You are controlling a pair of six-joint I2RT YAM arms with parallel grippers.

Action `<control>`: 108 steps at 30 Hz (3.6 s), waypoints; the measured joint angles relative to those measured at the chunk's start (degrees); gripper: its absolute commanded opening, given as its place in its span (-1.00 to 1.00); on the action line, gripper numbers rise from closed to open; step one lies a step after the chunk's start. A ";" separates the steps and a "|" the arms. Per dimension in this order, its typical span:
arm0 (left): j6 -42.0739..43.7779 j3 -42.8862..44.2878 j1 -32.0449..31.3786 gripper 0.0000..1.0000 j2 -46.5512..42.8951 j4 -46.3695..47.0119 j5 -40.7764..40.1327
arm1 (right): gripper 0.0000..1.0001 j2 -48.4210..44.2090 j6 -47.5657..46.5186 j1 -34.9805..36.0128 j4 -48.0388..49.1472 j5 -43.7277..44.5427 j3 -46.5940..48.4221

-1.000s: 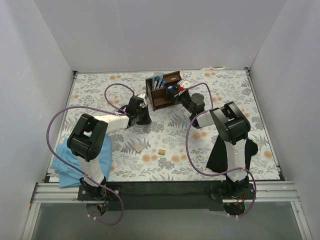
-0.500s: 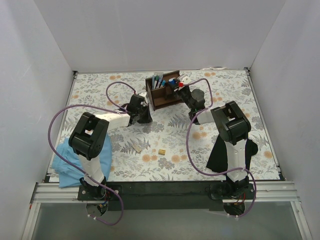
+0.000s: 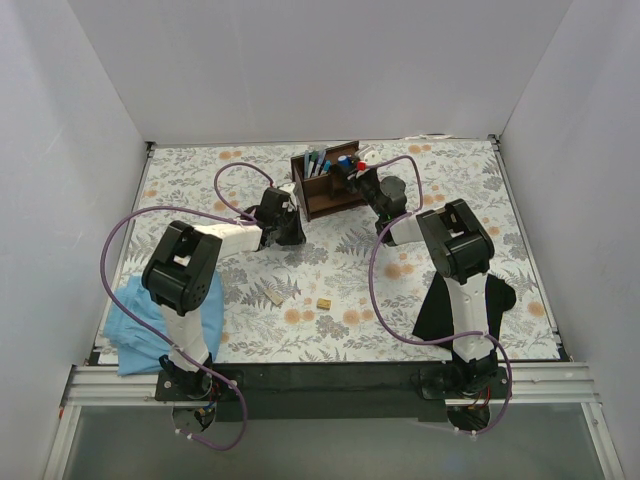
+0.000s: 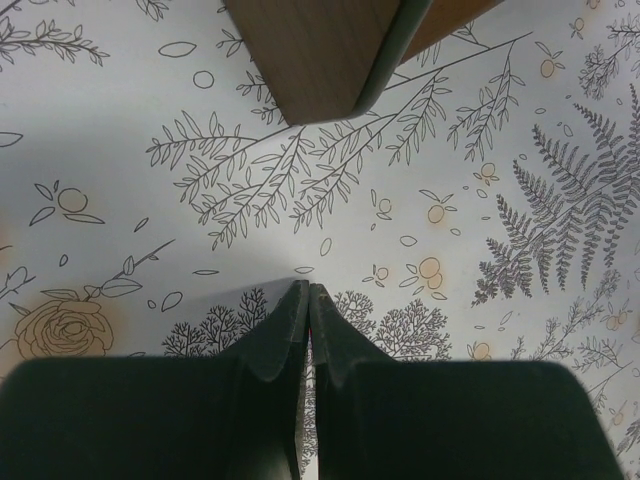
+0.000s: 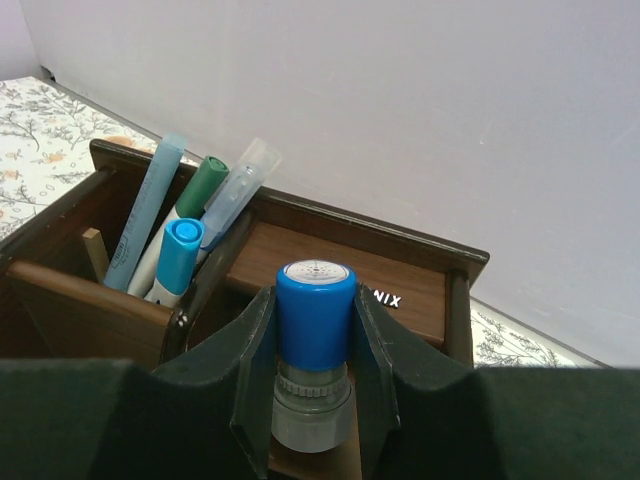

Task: Sort the stationery into containers
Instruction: Place the stationery in the storage box, then pick up the stationery from the center of the board.

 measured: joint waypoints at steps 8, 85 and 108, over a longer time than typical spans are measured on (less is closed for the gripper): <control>-0.02 0.13 0.44 -1.00 0.74 1.97 0.66 | -0.26 0.55 0.11 -0.04 0.02 0.35 0.00; -0.26 -1.01 1.07 -1.00 1.92 7.13 2.78 | 0.53 5.99 -3.34 -0.28 1.27 -1.40 8.17; -0.63 -0.96 1.18 -0.37 -2.71 1.40 2.58 | 0.52 -16.22 -7.06 -1.77 -0.68 -0.28 3.93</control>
